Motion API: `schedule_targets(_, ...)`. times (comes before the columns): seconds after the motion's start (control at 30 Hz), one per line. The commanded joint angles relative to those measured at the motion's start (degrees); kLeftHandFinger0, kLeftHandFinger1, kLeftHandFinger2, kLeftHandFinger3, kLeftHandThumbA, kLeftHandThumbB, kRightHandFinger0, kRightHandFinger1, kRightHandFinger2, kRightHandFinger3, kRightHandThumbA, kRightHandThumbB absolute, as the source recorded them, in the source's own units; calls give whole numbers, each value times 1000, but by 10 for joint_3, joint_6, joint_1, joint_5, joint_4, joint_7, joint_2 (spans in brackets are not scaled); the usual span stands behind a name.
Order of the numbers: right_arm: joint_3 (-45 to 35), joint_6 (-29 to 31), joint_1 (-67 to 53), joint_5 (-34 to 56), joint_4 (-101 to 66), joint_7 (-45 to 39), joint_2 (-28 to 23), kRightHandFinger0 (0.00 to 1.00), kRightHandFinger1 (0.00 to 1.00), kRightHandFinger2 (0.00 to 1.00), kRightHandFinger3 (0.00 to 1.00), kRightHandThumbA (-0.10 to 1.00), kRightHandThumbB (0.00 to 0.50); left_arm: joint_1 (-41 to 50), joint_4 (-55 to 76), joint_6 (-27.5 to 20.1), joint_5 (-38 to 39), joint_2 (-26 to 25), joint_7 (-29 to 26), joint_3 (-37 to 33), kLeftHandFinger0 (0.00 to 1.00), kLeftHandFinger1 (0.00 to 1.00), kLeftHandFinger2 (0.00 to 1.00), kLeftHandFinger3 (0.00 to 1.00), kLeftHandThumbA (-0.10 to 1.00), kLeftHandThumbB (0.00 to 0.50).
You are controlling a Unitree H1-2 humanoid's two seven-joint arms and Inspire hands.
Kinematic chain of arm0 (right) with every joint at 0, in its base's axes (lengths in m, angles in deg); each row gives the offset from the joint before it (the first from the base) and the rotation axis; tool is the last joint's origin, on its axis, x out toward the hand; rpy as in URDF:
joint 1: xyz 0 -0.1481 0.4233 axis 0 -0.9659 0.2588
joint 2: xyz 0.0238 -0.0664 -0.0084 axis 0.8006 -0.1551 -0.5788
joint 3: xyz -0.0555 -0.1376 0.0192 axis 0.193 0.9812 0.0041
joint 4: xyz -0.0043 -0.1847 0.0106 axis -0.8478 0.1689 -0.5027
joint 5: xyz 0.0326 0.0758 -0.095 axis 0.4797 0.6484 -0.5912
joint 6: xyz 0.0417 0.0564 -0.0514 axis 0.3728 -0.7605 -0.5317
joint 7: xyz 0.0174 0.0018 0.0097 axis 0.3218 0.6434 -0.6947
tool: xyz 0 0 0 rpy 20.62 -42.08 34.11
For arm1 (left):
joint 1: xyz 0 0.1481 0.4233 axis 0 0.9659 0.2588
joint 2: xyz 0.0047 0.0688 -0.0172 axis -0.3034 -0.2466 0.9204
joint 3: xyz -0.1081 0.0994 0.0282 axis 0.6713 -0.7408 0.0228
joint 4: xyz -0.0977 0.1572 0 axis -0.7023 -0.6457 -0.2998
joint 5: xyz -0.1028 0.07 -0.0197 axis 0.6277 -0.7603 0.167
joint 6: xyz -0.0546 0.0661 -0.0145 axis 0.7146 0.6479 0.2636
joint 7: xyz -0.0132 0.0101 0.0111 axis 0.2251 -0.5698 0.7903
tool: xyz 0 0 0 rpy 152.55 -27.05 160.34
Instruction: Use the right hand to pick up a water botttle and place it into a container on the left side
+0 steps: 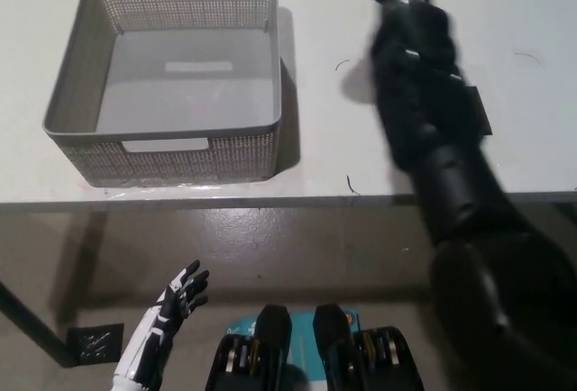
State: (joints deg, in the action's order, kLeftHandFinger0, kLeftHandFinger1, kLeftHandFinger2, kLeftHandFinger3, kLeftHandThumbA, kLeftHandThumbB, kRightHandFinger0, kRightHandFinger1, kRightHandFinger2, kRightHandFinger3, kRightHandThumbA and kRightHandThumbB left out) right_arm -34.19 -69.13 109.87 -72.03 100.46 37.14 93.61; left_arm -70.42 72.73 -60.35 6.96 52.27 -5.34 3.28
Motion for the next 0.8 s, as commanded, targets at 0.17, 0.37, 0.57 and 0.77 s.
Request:
schedule_targets(0.17, 92, 54, 77, -91, 91, 59, 54, 0, 138, 546, 603, -100, 115, -7, 7, -24, -7, -16, 13, -2, 1000, 1000, 1000, 1000, 1000, 199)
schedule_targets(0.37, 128, 69, 83, -107, 192, 104, 78, 0, 188, 565, 430, -100, 132, -6, 15, -14, -12, -15, 15, -6, 1000, 1000, 1000, 1000, 1000, 220)
schedule_targets(0.57, 179, 72, 62, -142, 249, 124, 84, 0, 274, 711, 609, -100, 99, -7, 18, -11, -12, -14, 16, -7, 1000, 1000, 1000, 1000, 1000, 205)
schedule_targets(0.77, 235, 76, 46, -182, 259, 143, 73, 84, 403, 761, 738, 338, 156, -13, 22, -7, -13, -20, 21, -6, 1000, 1000, 1000, 1000, 1000, 203)
